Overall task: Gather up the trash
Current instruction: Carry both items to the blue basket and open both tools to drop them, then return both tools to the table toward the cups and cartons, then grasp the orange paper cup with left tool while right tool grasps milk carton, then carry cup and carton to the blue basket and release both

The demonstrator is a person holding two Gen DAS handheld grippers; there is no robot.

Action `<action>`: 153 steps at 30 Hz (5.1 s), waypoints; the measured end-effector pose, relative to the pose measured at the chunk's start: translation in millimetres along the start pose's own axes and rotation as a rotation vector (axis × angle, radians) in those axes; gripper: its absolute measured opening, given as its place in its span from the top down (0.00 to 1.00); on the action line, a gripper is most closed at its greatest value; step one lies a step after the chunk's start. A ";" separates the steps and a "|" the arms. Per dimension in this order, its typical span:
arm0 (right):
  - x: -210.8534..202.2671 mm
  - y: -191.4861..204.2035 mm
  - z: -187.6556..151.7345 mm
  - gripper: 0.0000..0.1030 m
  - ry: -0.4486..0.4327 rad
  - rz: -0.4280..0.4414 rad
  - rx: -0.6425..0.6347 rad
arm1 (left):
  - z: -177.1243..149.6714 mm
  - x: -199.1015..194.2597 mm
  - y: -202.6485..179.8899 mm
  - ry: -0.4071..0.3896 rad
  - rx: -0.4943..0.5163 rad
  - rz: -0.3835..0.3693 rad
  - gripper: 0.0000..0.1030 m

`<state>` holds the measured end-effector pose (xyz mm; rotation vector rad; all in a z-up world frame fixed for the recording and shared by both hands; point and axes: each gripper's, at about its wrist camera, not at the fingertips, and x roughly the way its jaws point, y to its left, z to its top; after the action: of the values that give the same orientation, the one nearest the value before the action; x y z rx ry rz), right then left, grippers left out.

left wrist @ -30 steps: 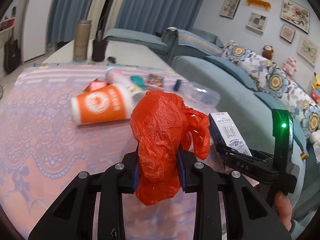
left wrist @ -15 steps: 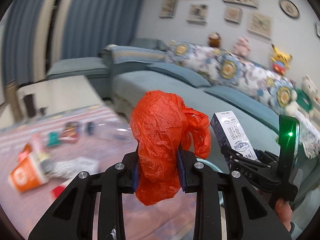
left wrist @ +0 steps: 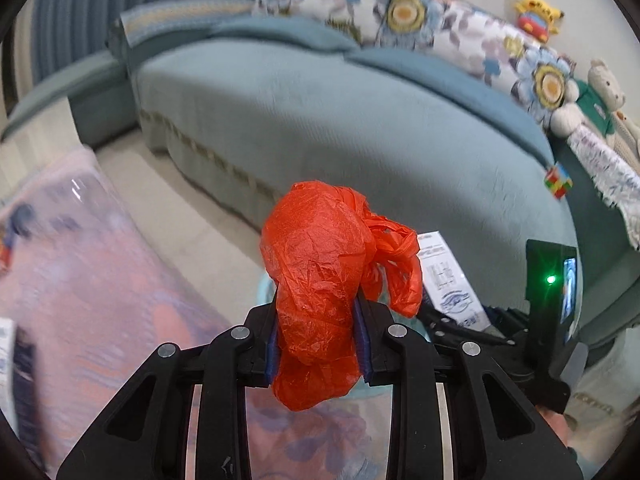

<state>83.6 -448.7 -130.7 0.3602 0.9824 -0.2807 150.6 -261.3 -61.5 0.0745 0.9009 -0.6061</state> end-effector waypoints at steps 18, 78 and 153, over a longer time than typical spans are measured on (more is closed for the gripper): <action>14.2 5.2 -18.2 0.42 0.074 0.003 0.033 | -15.2 7.6 16.3 0.028 -0.022 0.009 0.45; -79.2 357.9 -94.4 0.50 0.132 0.415 -0.497 | -161.0 -235.2 297.5 -0.063 -0.421 0.134 0.34; 12.1 3.5 1.6 0.51 0.078 0.029 0.147 | -6.1 16.1 16.7 0.064 -0.114 -0.045 0.35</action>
<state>92.5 -447.0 -139.5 0.5226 1.0351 -0.3152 162.4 -252.9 -80.6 -0.0289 0.9999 -0.5962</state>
